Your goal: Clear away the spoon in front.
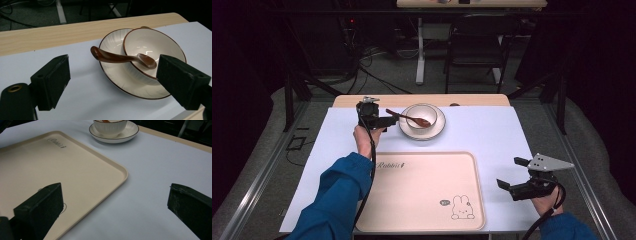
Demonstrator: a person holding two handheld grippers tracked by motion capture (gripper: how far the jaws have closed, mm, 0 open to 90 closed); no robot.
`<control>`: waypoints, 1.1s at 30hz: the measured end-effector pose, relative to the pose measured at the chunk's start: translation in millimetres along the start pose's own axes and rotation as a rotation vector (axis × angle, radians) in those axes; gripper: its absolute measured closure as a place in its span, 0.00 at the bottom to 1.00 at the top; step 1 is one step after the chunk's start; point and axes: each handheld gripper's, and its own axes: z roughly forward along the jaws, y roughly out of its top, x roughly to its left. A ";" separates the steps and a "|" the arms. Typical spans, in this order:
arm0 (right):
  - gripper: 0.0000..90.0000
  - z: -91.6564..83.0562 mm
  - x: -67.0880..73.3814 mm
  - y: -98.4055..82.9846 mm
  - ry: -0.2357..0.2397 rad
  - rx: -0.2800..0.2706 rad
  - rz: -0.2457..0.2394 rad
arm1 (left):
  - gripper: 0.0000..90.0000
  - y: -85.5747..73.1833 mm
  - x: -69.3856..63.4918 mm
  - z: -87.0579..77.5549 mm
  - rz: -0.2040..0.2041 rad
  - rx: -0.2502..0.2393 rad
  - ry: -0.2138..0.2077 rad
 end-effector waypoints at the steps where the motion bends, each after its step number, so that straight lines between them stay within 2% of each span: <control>1: 0.00 0.0 0.0 0.0 0.000 0.000 0.000 | 0.15 0.0 0.0 0.0 0.000 0.000 0.000; 17: 0.00 0.4 -0.1 0.1 -0.002 0.000 -0.001 | 0.28 -1.3 -0.9 23.2 -0.005 0.016 0.012; 18: 0.00 0.5 -0.1 0.1 -0.002 0.000 -0.001 | 0.29 -1.6 0.5 24.7 -0.023 0.011 0.008; 19: 0.00 0.5 -0.1 0.1 -0.002 0.000 -0.001 | 0.30 -1.6 0.5 24.7 -0.023 0.011 0.008; 21: 0.00 0.5 0.0 0.0 -0.003 0.000 -0.001 | 0.32 -0.7 3.2 25.6 -0.071 -0.016 -0.019; 22: 0.00 0.4 -0.1 0.0 -0.003 0.000 -0.001 | 0.33 -0.1 3.1 26.0 -0.080 -0.023 -0.025; 25: 0.00 0.3 -0.1 0.0 -0.003 0.000 0.000 | 0.36 0.8 2.0 26.5 -0.080 -0.028 -0.027; 33: 0.00 0.1 -0.4 -0.3 -0.004 0.002 -0.001 | 0.48 -2.3 1.6 31.5 -0.113 -0.040 -0.039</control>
